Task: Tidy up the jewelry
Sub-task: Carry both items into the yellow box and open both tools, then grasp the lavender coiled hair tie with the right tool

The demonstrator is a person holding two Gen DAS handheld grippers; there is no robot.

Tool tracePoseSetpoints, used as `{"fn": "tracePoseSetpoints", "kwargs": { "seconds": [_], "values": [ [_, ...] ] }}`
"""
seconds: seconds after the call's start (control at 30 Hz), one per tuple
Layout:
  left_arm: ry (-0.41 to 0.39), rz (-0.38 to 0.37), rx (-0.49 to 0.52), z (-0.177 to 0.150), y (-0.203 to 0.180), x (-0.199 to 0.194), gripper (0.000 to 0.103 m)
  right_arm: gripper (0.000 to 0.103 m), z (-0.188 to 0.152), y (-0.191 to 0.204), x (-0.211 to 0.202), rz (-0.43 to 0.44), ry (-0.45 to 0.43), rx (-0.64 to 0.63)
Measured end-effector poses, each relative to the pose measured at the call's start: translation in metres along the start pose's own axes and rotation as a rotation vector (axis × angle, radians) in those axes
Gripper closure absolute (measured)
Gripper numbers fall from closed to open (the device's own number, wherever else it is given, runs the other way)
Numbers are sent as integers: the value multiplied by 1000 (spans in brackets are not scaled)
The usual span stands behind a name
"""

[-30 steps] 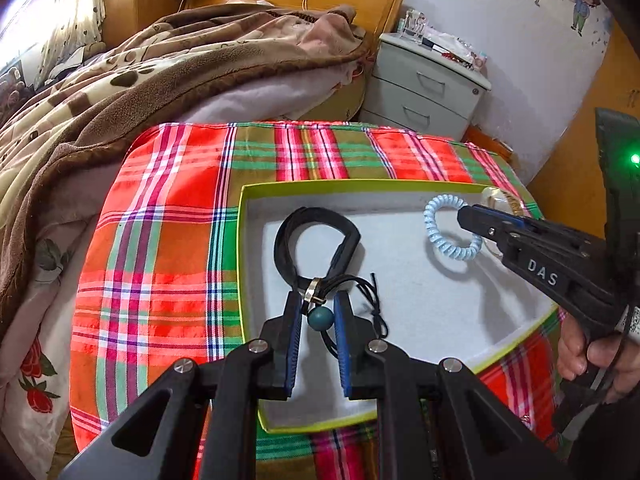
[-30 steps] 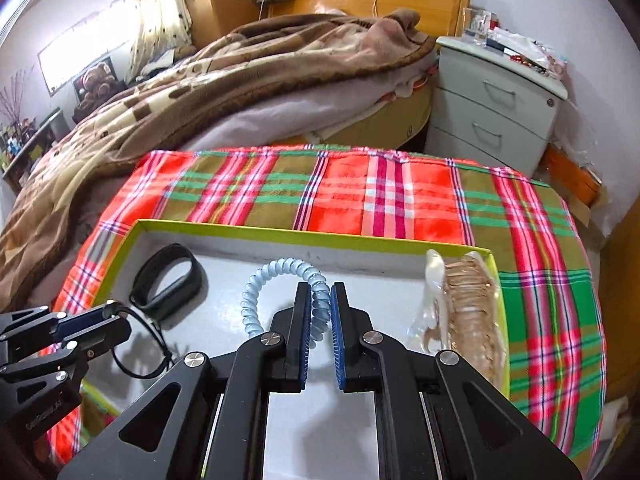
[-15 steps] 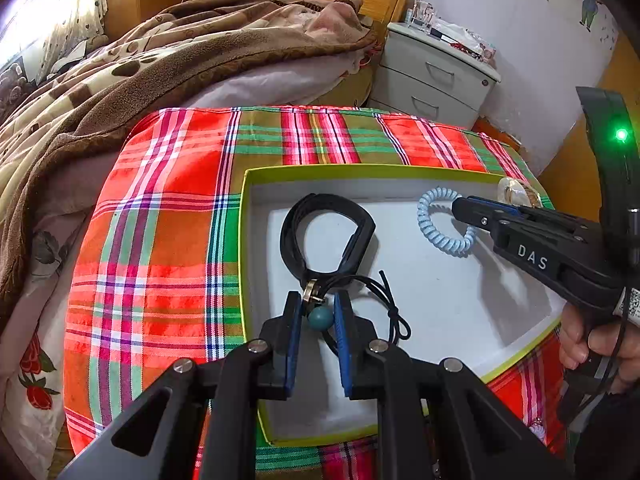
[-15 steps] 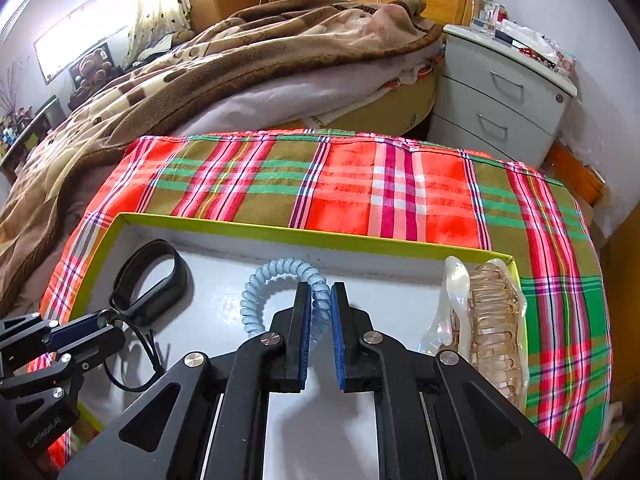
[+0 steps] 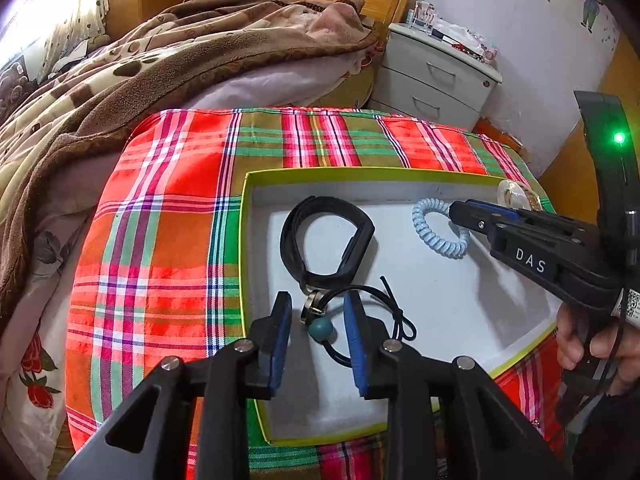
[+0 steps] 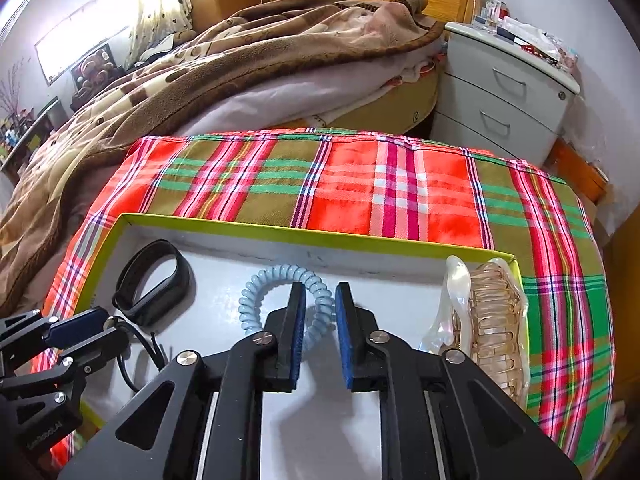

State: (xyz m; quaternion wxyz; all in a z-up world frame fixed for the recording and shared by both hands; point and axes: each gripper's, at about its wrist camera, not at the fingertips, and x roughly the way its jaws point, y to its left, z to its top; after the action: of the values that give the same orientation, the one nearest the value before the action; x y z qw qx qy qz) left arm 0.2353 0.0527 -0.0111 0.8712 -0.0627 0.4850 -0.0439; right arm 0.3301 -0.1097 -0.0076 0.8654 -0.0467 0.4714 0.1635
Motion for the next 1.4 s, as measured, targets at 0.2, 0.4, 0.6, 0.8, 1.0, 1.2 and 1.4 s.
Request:
{"fn": "tracePoseSetpoints", "kwargs": {
  "seconds": [0.2, 0.4, 0.6, 0.8, 1.0, 1.2, 1.4],
  "values": [
    [-10, -3, 2, -1, -2, -7, 69, 82, 0, -1, -8, 3, -16, 7],
    [-33, -18, -4, -4, -1, -21, 66, 81, -6, -1, -28, 12, -52, 15],
    [-53, -55, -5, -15, -2, -41, 64, 79, -20, -1, -58, 27, -110, 28],
    [-74, -82, -26, -35, 2, -61, 64, 79, -47, -6, -91, 45, -157, 57],
    [-77, -101, -41, -55, 7, -73, 63, 79, -90, -7, -112, 73, -170, 66],
    [-64, -143, -57, -75, 8, -79, 63, 79, -123, -8, -115, 118, -142, 60],
    [-35, -213, -84, -93, 10, -78, 63, 79, -146, -11, -113, 168, -120, 91]
  ]
}}
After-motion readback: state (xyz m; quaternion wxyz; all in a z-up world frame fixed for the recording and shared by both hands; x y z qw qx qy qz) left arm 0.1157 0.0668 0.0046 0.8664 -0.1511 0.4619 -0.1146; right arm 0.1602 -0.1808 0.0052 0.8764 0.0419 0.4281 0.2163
